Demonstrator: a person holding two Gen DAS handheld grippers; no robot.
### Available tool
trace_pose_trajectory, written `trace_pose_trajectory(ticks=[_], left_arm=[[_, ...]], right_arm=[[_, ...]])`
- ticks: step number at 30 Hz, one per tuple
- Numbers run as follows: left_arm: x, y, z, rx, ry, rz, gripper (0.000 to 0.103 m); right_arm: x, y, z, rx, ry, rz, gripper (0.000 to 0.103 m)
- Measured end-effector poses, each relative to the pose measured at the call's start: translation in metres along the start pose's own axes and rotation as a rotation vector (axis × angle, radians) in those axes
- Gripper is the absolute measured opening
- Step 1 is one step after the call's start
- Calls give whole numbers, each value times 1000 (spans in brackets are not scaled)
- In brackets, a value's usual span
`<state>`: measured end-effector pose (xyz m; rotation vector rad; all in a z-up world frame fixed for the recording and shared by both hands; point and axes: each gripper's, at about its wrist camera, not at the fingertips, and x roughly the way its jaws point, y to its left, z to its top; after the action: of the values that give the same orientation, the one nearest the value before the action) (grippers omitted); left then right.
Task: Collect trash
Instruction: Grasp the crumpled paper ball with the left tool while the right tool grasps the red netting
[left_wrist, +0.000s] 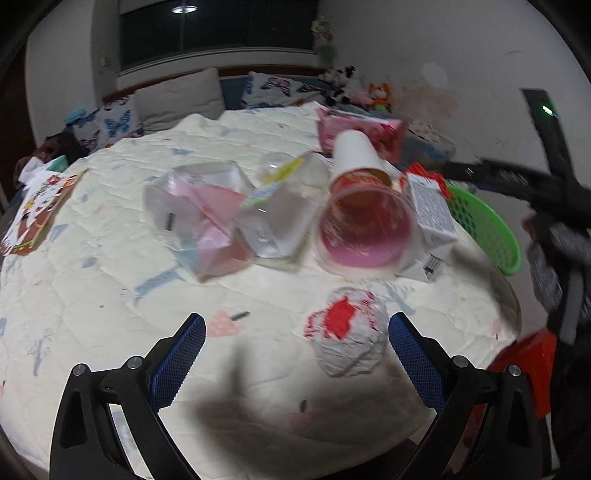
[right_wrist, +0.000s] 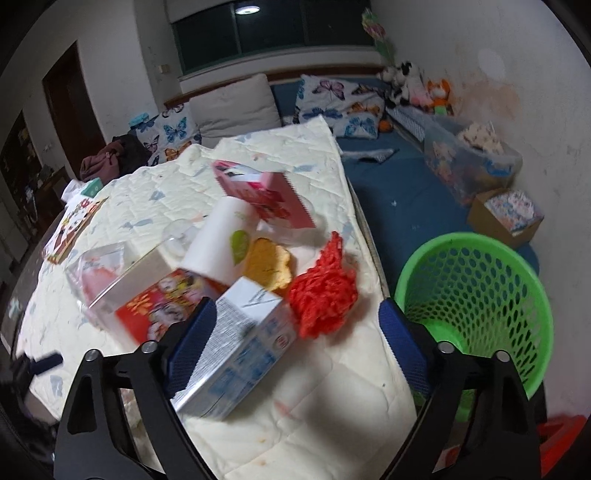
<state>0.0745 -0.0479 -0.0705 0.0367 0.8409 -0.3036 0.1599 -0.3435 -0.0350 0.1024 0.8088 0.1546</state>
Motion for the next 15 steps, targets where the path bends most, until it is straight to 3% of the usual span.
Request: trace_pose_trajectory(ticks=[6, 10, 15], left_arm=[[9, -11, -1, 36, 28, -50, 94], [21, -19, -2, 60, 66, -68, 79], [33, -19, -3, 45, 113, -101, 72]], right_arm=[[25, -29, 15, 104, 58, 60, 73], [42, -38, 20, 162, 105, 108, 63], [59, -42, 21, 199, 151, 154, 58]])
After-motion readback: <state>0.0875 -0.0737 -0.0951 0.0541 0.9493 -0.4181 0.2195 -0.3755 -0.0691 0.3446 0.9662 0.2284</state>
